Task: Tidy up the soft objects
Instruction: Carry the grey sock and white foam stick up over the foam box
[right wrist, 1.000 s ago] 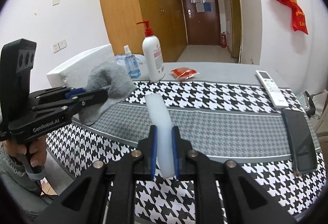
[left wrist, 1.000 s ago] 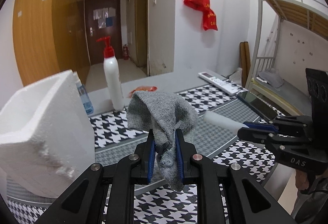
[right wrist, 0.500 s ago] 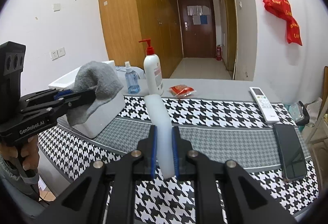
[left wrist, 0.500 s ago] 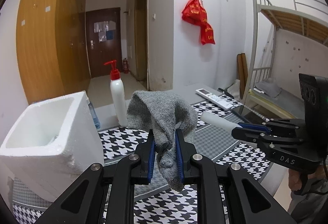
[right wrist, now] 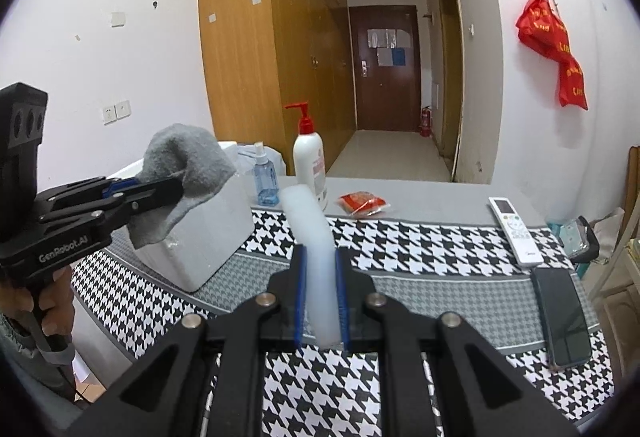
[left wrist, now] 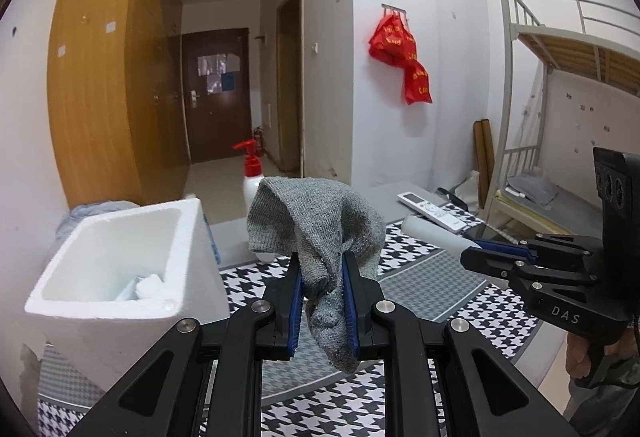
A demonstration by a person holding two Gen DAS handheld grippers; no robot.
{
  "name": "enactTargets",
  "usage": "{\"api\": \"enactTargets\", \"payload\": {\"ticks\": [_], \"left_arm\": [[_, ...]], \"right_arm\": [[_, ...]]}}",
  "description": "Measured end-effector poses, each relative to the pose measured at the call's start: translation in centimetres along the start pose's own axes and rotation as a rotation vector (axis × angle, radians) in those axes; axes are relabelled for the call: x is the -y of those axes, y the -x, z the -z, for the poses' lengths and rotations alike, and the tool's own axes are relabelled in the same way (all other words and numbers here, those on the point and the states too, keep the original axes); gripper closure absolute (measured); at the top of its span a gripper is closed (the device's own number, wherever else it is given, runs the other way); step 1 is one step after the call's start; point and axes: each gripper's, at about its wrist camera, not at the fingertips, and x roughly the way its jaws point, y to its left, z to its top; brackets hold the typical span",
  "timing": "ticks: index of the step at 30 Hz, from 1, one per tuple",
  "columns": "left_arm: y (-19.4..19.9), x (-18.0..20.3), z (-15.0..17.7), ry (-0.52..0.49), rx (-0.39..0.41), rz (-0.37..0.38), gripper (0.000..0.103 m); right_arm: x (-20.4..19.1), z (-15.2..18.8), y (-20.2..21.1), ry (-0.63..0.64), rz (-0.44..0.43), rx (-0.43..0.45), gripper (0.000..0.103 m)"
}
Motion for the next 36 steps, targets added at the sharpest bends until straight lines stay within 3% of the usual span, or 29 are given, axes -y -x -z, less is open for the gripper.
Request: {"api": "enactTargets", "payload": {"ticks": [17, 36], "left_arm": [[1.3, -2.7, -1.3, 0.029, 0.04, -0.083, 0.084], [3.3, -5.0, -2.5, 0.044, 0.088, -0.183, 0.084]], "right_arm": [[-1.8, -2.5, 0.2, 0.023, -0.027, 0.054, 0.086], [-4.4, -4.6, -1.0, 0.078, -0.12, 0.105, 0.086]]}}
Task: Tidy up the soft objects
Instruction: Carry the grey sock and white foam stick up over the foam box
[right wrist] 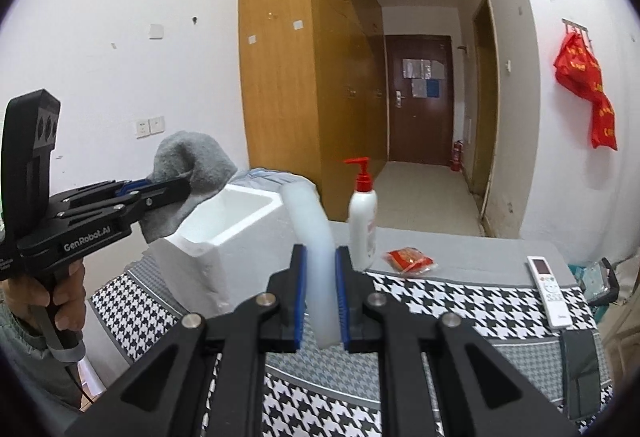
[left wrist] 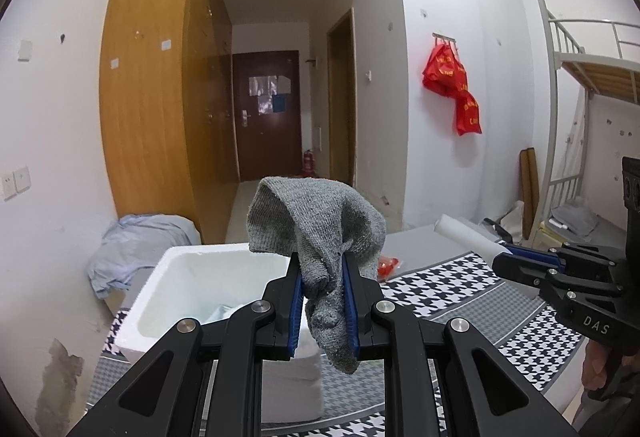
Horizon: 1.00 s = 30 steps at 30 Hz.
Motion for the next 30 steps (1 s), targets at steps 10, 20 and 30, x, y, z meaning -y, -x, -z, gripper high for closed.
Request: {"api": "enactTargets", "payload": {"ticks": [10, 20, 30], "left_arm": [[0.7, -1.6, -0.1, 0.02, 0.015, -0.06, 0.084], [1.8, -3.4, 0.1, 0.039, 0.02, -0.113, 0.084], [1.8, -4.4, 0.4, 0.045, 0.004, -0.151, 0.084]], "right_arm": [[-1.6, -0.9, -1.4, 0.023, -0.048, -0.003, 0.086], [-3.5, -1.6, -2.9, 0.051, -0.107, -0.012, 0.086], [-5.2, -1.9, -3.8, 0.077, -0.155, -0.008, 0.086]]}}
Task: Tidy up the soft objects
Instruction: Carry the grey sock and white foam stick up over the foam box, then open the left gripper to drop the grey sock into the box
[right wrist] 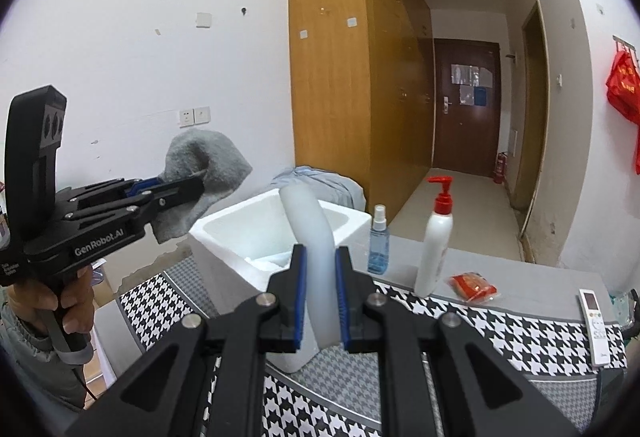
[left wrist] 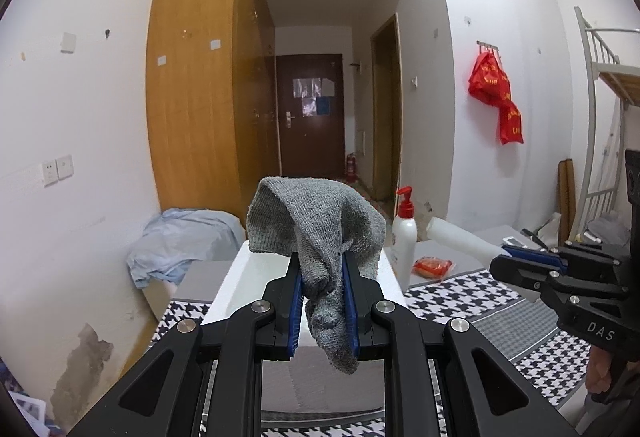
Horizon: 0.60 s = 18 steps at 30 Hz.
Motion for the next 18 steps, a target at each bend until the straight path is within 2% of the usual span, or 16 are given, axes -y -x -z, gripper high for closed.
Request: {"api": "enactTargets", "payload": {"ticks": [7, 18], "left_arm": [[-0.9, -0.5, -0.2, 0.009, -0.027, -0.022, 0.084], [-3.6, -1.3, -0.4, 0.019, -0.056, -0.005, 0.084]], "right_arm": [[-0.6, -0.3, -1.1, -0.005, -0.015, -0.01, 0.086], [-1.1, -0.7, -2.2, -0.001, 0.011, -0.032, 0.086]]}}
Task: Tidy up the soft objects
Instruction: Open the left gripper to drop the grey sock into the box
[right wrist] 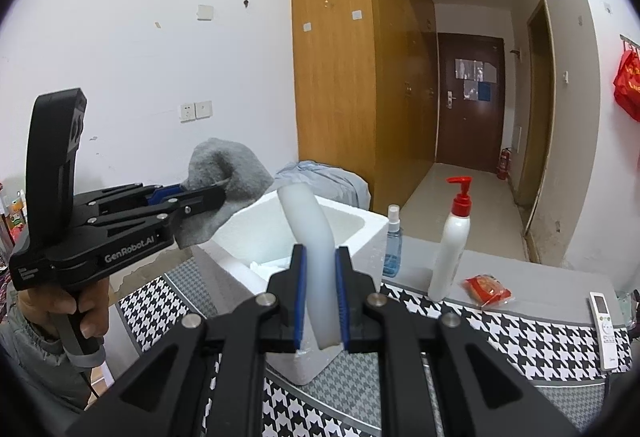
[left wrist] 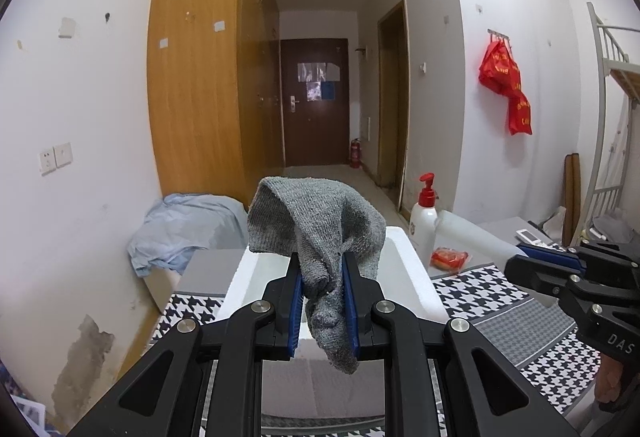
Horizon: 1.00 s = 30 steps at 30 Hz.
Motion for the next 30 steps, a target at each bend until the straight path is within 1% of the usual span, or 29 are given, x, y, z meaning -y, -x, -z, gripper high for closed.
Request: {"api": "enactTargets", "payload": {"ticks": [11, 15, 19, 20, 21, 22, 23, 24, 26, 27, 28, 29, 30], "left_arm": [[-2.5, -0.4, 0.1, 0.005, -0.031, 0.034, 0.084], [-3.1, -0.7, 0.0, 0.01, -0.037, 0.036, 0.084], [-3.5, -1.2, -0.1, 0.019, -0.042, 0.031, 0.08], [-3.6, -1.1, -0.1, 0.021, -0.044, 0.033, 0.072], [-3.6, -1.2, -0.1, 0.02, -0.042, 0.032, 0.062], [-3.5, -1.1, -0.1, 0.018, -0.037, 0.031, 0.057], [-3.4, -1.0, -0.1, 0.016, -0.031, 0.032, 0.047], [-3.2, -1.1, -0.1, 0.019, -0.025, 0.037, 0.042], [-3.1, -1.3, -0.2, 0.026, -0.02, 0.042, 0.041], [-3.0, -1.4, -0.2, 0.028, -0.018, 0.041, 0.035], [-2.8, -1.5, -0.2, 0.03, -0.016, 0.042, 0.028], [-2.6, -1.5, -0.1, 0.029, -0.013, 0.041, 0.012], [-2.4, -1.6, -0.1, 0.032, -0.004, 0.037, 0.006]], "right_arm": [[0.4, 0.2, -0.4, -0.001, 0.053, -0.02, 0.086], [0.8, 0.3, -0.7, -0.007, 0.067, -0.029, 0.086], [1.1, 0.3, -0.8, -0.014, 0.079, -0.031, 0.086], [1.1, 0.4, -0.9, -0.015, 0.083, -0.034, 0.086], [1.2, 0.4, -0.8, -0.016, 0.084, -0.035, 0.086], [1.2, 0.5, -0.8, -0.017, 0.084, -0.036, 0.086], [1.2, 0.5, -0.8, -0.018, 0.086, -0.036, 0.086], [1.2, 0.5, -0.7, -0.019, 0.088, -0.037, 0.086], [1.2, 0.5, -0.8, -0.023, 0.091, -0.038, 0.086], [1.2, 0.5, -0.8, -0.024, 0.092, -0.039, 0.086], [1.2, 0.4, -0.8, -0.025, 0.092, -0.039, 0.086], [1.2, 0.4, -0.8, -0.025, 0.092, -0.039, 0.086], [1.1, 0.3, -0.9, -0.024, 0.091, -0.039, 0.086]]}}
